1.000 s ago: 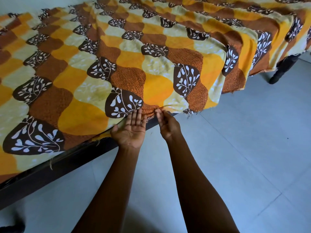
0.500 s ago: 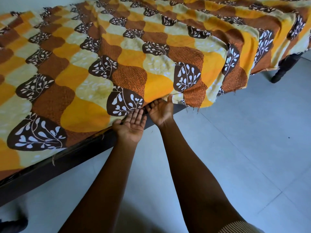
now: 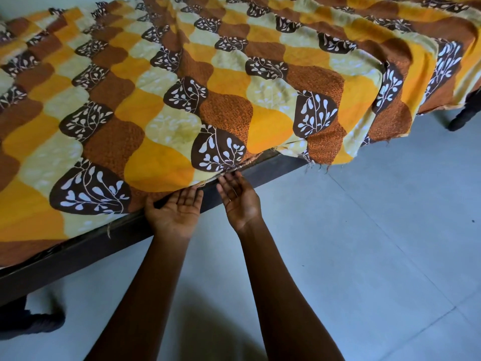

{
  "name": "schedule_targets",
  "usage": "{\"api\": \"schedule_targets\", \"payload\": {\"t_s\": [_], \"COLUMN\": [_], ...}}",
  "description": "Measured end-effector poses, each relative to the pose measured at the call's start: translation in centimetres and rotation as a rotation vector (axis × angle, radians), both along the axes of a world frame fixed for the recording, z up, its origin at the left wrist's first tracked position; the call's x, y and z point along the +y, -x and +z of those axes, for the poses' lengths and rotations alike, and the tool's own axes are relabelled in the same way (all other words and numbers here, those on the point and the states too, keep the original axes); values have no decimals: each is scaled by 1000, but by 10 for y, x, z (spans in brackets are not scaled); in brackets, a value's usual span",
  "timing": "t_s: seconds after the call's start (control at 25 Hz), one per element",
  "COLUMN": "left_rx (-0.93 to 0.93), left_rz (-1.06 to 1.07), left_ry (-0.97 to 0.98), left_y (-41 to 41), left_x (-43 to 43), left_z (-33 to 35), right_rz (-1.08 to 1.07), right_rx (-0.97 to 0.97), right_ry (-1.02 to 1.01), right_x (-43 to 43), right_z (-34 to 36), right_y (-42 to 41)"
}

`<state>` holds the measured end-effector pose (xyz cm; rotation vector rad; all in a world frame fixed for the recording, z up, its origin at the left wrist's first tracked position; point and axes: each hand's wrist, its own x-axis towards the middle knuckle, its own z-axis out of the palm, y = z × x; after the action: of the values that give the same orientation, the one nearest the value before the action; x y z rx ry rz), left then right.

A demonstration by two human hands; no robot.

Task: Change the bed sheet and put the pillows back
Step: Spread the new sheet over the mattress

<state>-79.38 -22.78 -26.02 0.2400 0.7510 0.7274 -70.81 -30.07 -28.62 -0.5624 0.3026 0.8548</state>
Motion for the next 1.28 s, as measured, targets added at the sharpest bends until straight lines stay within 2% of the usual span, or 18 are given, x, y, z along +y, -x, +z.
{"api": "schedule_targets", "payload": {"t_s": [0.16,0.28,0.4,0.52,0.6,0.68,0.84,1.08,1.28], "left_rx": [-146,-219,-123,149,184,204,183,138,79], "left_rz": [4,17,-27,-112,-164,-215,-314,-320,-364], "left_ry": [37,40,-51,-135,-123,-132,-154,-209,-35], "left_y": [10,10,3,-5,-10,-19,-59,-113,-145], "left_x": [8,5,2,-8,-22,-39,-74,-95,-76], "left_z": [-7,-12,-14,-17,-18,-19,-10,13,25], "right_rz": [92,75,2,42,76,23,-114,-192,-284], "right_rx": [-67,-68,51,12,-50,-47,38,16,-66], "right_ry": [11,-97,-189,-74,31,107,199,440,577], "right_x": [13,33,58,49,21,-13,-66,-59,-63], "right_z": [8,20,28,19,7,-5,-19,-22,-22], "right_y": [-1,2,2,-9,-19,-30,-77,-128,-160]}}
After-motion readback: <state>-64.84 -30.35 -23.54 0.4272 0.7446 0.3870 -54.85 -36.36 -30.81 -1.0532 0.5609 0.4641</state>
